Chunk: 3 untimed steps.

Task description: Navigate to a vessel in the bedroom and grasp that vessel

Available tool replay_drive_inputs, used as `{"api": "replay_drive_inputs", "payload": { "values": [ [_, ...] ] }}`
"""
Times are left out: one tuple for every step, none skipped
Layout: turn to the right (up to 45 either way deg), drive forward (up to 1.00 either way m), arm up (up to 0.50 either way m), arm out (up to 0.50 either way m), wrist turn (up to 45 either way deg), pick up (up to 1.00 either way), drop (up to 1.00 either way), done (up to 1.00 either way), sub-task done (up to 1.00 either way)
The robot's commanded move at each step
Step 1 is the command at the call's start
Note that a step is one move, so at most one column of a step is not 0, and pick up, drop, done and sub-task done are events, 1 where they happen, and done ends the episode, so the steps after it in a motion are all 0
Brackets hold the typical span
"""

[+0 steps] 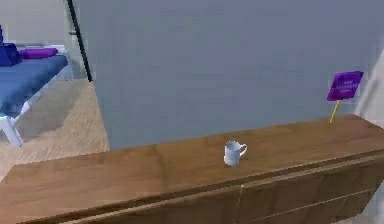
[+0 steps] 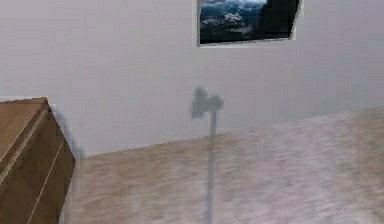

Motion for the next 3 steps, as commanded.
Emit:
{"api": "replay_drive_inputs", "payload": {
  "values": [
    [0.0,0.35,0.0,0.0,0.0,0.0,0.0,0.0,0.0],
    [-45.0,0.0,0.0,0.0,0.0,0.0,0.0,0.0,0.0],
    [-18.0,0.0,0.0,0.0,0.0,0.0,0.0,0.0,0.0]
  ]
}}
